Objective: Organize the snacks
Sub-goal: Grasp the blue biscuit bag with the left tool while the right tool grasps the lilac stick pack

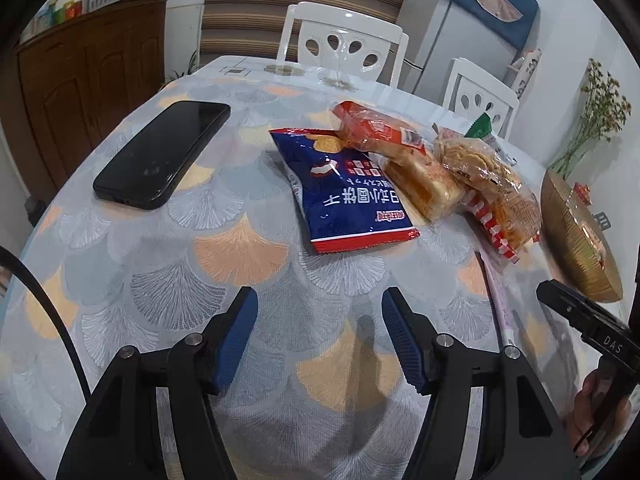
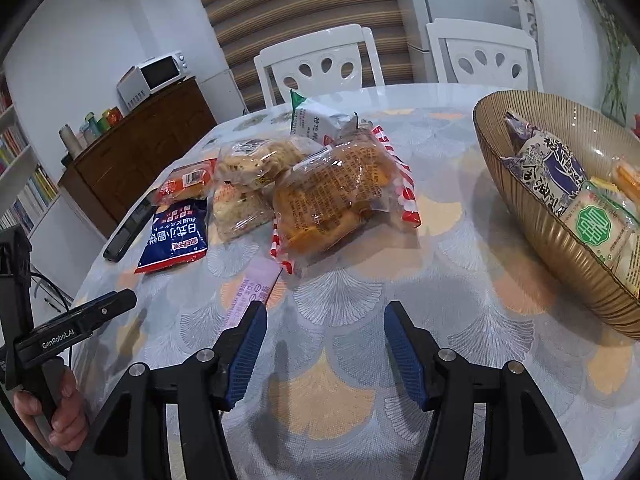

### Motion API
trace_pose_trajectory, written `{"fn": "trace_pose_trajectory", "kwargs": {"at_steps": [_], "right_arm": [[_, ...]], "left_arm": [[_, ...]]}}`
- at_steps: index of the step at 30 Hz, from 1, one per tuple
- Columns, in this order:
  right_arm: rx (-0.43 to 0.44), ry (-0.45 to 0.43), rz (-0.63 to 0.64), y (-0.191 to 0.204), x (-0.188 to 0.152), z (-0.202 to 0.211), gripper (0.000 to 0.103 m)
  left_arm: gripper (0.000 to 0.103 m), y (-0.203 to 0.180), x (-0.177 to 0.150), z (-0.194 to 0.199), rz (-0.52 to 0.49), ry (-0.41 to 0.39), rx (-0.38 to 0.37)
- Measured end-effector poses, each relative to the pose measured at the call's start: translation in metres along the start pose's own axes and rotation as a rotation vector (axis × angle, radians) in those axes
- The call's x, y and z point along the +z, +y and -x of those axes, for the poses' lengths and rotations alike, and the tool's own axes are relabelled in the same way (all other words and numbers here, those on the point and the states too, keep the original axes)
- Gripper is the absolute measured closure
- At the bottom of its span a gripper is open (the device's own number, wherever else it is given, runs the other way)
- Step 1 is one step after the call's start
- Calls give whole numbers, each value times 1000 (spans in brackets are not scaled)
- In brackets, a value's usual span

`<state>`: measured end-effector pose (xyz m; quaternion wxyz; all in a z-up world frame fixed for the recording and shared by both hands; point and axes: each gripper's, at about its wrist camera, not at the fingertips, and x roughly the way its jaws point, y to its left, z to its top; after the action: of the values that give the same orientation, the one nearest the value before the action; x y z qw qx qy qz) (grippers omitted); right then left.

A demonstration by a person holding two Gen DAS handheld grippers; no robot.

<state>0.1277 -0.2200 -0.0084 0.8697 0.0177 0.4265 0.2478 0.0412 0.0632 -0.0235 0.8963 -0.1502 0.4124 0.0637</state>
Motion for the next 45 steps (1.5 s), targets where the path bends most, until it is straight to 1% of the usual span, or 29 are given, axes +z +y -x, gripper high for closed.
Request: {"fn": "trace_pose_trajectory", "kwargs": {"at_steps": [4,5,6,8,9,11,13,14,15,16,17,18,19,22,25,26,28,29,31,33,34,35,36,37,38,39,41,43,45], "right_arm": [[-33,10,-1,4,1,1,44],[-30,17,-8,5,2,1,44],[-2,28,-24,7,3,1,44],[90,54,-79,10,4,0,43],[109,66,-93,13,5,-2,42],[132,94,-95,24,4,-7,42],[123,115,-83,34,2,-12,42],[115,120,-77,41,-1,-15,41],[105,125,-79,44,-3,-17,39],[93,134,-84,47,-6,-21,35],[87,141,-91,50,-9,-25,28],[67,124,-81,54,-12,-24,27],[46,117,-65,58,-12,-24,27],[-40,116,-3,72,-16,-28,27],[-138,121,70,90,-20,-34,28],[-155,123,84,93,-21,-35,28],[-182,125,106,98,-23,-37,28],[-189,122,109,99,-23,-37,29],[-194,111,101,97,-24,-35,37],[-193,99,88,95,-24,-33,47],[-193,94,82,93,-24,-32,50],[-192,88,76,91,-23,-30,58],[-189,84,70,90,-23,-29,65],[-183,80,63,88,-23,-28,69],[-178,78,53,85,-22,-28,79],[-178,80,38,81,-21,-27,84],[-145,85,-8,69,-19,-24,84],[-106,89,-56,57,-18,-20,84],[-98,84,-98,44,-16,-14,84]], "left_arm": [[40,-3,4,1,-9,16,7],[40,-2,7,3,14,16,-24],[40,0,11,5,43,15,-60],[40,0,22,5,89,12,-115],[40,-3,30,4,92,6,-121],[40,-11,44,-2,66,-9,-75],[40,-18,56,-14,36,-13,-34],[40,-20,61,-24,35,-5,-16],[40,-21,64,-34,41,7,0],[40,-21,67,-44,51,19,12],[40,-21,69,-53,58,26,32],[40,-21,70,-59,59,25,51],[40,-21,72,-63,57,20,64],[36,-21,81,-68,61,17,57],[24,-23,83,-77,53,32,63],[21,-25,84,-79,41,31,65],[19,-28,83,-80,23,37,74],[18,-30,83,-80,18,38,77],[17,-31,83,-81,11,41,79],[18,-32,82,-80,0,40,89],[25,-33,82,-80,-7,39,100],[33,-33,82,-79,-6,36,101],[37,-33,81,-76,-4,30,96],[42,-31,80,-73,-1,25,89],[46,-30,78,-68,-1,25,77],[48,-29,75,-63,-4,23,67],[55,-25,66,-48,-7,19,42],[56,-22,55,-31,-6,25,17],[57,-20,45,-18,-3,21,5]]}}
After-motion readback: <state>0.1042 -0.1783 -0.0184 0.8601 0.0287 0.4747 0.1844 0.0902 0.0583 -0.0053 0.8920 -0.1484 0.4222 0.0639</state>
